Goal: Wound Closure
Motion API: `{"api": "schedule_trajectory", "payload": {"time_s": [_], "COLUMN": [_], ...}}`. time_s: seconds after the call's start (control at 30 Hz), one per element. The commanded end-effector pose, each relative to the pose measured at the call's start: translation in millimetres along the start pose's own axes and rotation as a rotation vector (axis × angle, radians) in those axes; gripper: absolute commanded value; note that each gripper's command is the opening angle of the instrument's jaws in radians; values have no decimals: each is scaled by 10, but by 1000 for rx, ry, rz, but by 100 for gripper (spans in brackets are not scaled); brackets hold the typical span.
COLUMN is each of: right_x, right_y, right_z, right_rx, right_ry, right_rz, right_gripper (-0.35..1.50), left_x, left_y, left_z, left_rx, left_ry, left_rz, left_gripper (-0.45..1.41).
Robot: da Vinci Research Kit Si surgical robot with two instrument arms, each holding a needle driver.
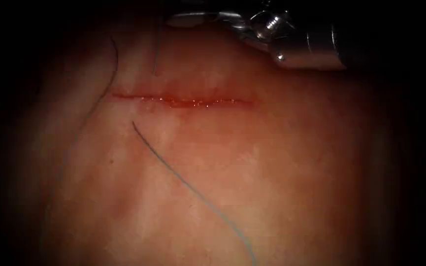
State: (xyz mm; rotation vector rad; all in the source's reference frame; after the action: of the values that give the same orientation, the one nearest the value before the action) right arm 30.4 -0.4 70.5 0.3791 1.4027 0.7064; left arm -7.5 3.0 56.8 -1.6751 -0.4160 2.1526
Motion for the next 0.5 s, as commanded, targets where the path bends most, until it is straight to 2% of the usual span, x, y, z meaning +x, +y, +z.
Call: {"api": "schedule_trajectory", "payload": {"time_s": [0.03, 0.3, 0.5], "right_x": [3, -6, -11], "right_y": [-5, -38, -58], "right_z": [-12, -72, -99], "right_rx": [1, 37, 58], "right_ry": [3, -7, -7], "right_rz": [-10, -18, -24], "right_gripper": [147, 140, 137], "left_x": [-1, 16, 44], "left_y": [-7, -6, 17], "left_z": [5, 3, 29], "left_rx": [25, 68, 57], "left_ry": [-7, -15, -8], "left_rz": [-14, -47, 28], "left_gripper": [123, 124, 124]}}
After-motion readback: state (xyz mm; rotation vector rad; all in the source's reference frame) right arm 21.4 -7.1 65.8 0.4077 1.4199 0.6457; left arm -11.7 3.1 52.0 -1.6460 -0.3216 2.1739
